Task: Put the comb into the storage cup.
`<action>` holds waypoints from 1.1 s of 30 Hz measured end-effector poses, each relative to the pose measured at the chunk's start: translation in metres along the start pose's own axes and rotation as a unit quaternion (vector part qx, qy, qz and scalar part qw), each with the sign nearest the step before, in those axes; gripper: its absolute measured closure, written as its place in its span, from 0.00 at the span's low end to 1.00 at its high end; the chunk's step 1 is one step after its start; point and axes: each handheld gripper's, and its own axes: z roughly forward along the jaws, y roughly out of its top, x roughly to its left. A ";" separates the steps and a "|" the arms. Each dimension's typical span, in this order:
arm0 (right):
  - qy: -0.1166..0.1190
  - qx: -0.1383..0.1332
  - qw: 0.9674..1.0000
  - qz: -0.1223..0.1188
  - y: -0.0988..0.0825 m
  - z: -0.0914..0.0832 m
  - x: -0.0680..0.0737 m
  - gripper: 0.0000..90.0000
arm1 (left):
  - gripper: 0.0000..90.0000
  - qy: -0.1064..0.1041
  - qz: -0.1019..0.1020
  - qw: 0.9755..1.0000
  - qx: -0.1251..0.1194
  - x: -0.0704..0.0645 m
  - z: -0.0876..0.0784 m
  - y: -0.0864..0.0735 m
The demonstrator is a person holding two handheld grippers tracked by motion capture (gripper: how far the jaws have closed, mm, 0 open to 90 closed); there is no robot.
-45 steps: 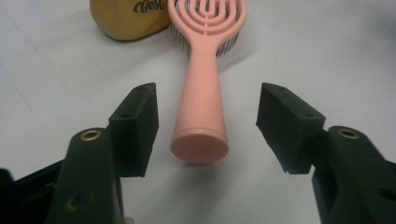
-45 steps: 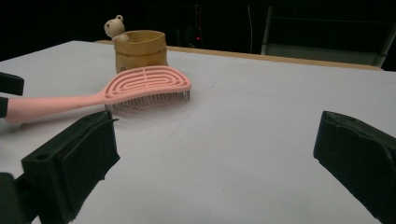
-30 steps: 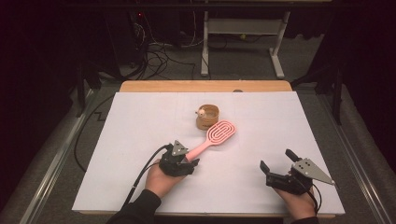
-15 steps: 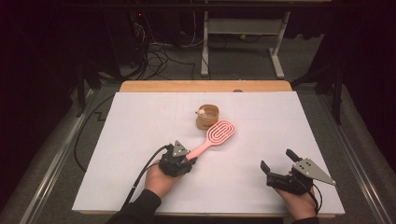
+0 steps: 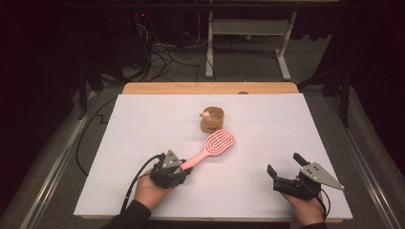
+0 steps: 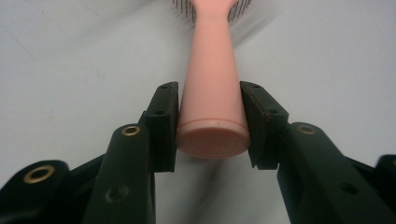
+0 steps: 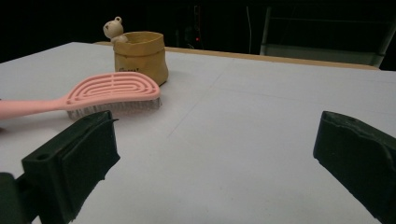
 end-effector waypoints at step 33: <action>-0.002 -0.001 1.000 -0.004 0.001 -0.001 0.002 0.00 | 0.65 0.009 -0.022 1.000 -0.012 0.014 -0.086 -0.098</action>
